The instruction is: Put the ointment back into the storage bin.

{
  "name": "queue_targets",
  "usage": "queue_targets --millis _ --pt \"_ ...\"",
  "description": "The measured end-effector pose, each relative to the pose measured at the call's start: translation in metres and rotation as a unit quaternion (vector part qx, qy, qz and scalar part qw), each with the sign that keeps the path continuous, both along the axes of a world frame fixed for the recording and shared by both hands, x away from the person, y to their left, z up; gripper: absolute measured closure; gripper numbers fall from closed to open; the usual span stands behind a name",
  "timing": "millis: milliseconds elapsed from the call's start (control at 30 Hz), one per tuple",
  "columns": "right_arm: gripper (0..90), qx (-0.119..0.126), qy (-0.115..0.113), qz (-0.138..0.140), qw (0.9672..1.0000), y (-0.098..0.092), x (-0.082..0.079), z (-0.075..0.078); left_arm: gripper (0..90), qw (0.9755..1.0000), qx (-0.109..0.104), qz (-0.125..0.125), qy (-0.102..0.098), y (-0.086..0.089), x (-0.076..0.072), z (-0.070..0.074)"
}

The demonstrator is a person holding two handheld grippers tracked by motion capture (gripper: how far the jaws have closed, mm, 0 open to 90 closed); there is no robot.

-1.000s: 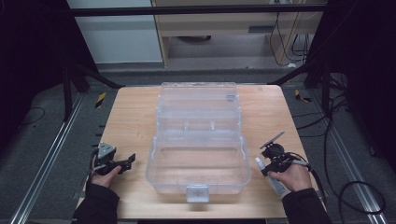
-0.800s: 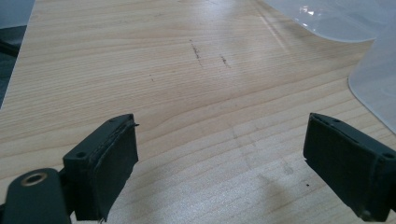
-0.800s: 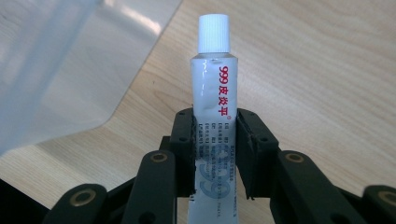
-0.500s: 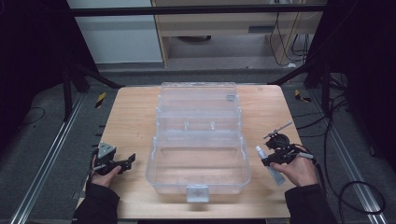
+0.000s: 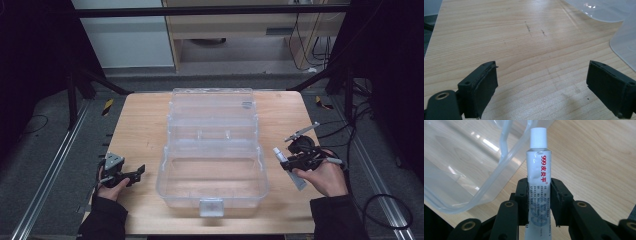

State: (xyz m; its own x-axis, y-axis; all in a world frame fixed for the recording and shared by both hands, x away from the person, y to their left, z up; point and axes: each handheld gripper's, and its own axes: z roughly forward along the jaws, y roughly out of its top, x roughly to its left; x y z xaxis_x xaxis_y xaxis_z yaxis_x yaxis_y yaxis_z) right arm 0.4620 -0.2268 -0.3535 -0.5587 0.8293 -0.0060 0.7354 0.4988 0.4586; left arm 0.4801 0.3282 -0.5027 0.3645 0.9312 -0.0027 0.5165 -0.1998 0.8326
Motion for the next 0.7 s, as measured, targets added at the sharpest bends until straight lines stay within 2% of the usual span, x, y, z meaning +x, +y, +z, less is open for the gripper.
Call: queue_targets --millis 333,700 --pt "69.6 0.006 -0.015 0.036 0.9992 0.005 -0.005 0.021 9.4 1.0000 0.000 0.001 0.000 0.000 0.000 0.000" --pt "69.6 0.012 -0.029 0.090 0.9954 0.020 -0.007 0.041 9.4 1.0000 0.002 -0.001 0.000 0.000 0.000 0.000"
